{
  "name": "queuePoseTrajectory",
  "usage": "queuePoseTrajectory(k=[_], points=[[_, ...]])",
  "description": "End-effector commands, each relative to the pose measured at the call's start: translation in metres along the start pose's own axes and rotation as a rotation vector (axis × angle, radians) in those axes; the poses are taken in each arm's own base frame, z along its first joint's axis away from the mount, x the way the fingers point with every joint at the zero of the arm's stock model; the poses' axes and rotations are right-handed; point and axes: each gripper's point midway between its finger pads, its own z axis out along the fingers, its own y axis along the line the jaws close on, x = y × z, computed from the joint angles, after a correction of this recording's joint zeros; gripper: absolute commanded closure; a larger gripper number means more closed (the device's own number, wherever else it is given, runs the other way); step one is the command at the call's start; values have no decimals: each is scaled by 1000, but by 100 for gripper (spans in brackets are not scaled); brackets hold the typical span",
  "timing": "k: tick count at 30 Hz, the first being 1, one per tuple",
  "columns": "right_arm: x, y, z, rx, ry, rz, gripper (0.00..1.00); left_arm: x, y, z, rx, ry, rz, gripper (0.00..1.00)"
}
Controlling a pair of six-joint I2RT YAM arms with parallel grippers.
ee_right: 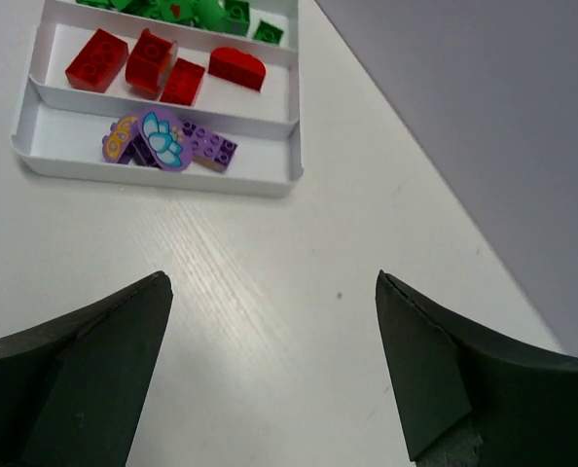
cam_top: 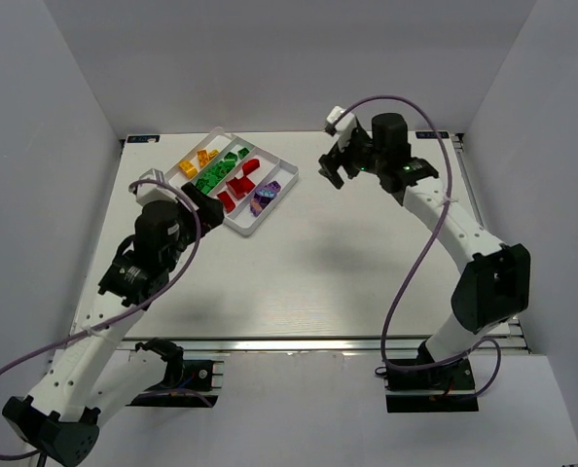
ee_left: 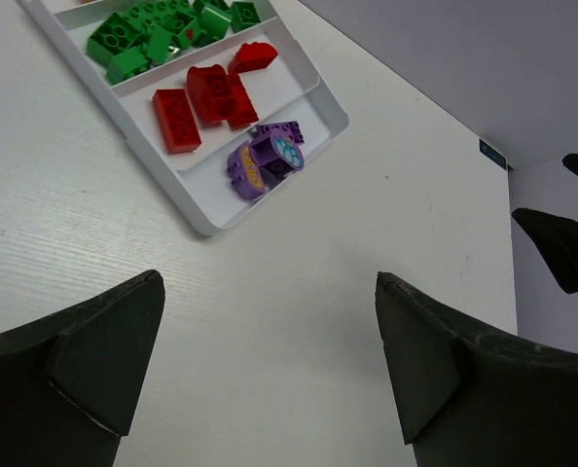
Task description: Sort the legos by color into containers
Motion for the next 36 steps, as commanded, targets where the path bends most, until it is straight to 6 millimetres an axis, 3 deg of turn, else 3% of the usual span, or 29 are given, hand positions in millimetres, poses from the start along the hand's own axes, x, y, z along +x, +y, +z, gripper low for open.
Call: queuePoseTrajectory(k=[1,4,5,6,8,9,13,15,19,26,36], points=[[21,0,-36,21,103,268,11,-12,-29,-2,103,17,54,2],[18,-6,-60,55,98,353,11,-17,-41,-2,133,38,97,2],[7,-10,-75,79,63,348,11,-18,-43,-3,140,41,106,2],[18,-3,-78,78,80,357,11,-22,-48,-5,153,36,122,2],[10,-4,-99,132,56,332,11,-22,-52,-7,175,46,140,2],[20,1,-102,140,76,339,11,-23,-53,-8,181,47,144,2],[28,1,-130,263,79,375,11,-18,-53,-11,206,56,149,2],[44,1,-137,330,115,419,10,-15,-54,-12,218,64,142,2],[58,-10,-159,489,159,486,11,-15,-58,-14,234,70,125,2],[57,-15,-172,559,164,530,11,-17,-62,-14,248,64,99,2],[61,-13,-173,571,170,543,11,-14,-61,-13,255,58,65,2]])
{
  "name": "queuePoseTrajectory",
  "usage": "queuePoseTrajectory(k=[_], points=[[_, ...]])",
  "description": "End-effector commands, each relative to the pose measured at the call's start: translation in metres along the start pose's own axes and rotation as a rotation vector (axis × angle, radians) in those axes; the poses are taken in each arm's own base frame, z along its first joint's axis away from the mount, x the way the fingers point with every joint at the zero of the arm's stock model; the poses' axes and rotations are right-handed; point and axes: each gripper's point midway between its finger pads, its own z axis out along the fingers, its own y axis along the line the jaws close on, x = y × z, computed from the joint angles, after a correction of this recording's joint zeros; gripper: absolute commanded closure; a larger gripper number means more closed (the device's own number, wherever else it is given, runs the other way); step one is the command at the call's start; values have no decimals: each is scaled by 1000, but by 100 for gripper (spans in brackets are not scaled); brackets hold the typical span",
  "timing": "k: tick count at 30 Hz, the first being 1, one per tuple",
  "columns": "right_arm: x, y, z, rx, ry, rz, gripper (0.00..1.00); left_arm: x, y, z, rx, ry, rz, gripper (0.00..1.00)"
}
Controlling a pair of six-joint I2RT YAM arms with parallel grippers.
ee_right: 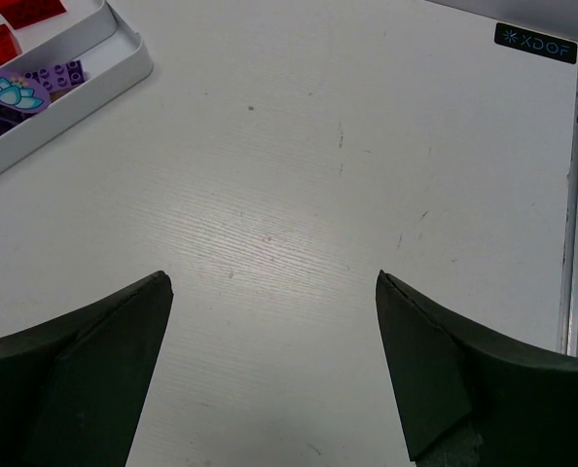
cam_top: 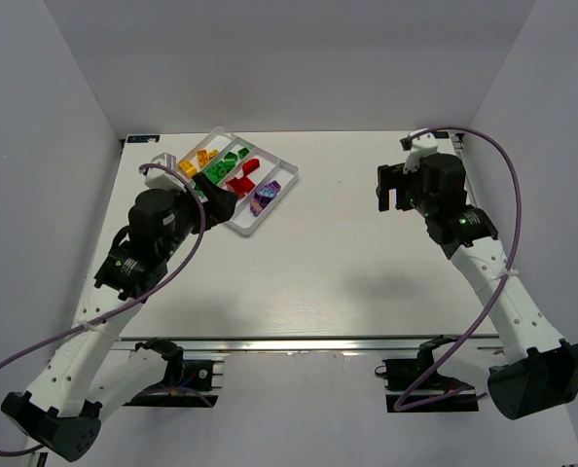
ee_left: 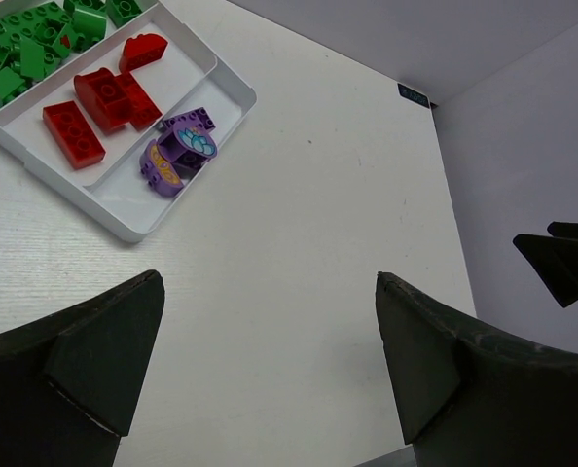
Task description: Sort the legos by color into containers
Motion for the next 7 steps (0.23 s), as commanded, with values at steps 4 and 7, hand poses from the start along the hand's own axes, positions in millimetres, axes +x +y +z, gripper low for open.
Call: queuePoseTrajectory(k=[4,7], points=[[0,-4,-7,25,-25,27,11,-5,-4,-4,25,-22,-15,2],[7,1,-7,2,-33,16,11,-7,-3,-5,23,-31,-5,2]])
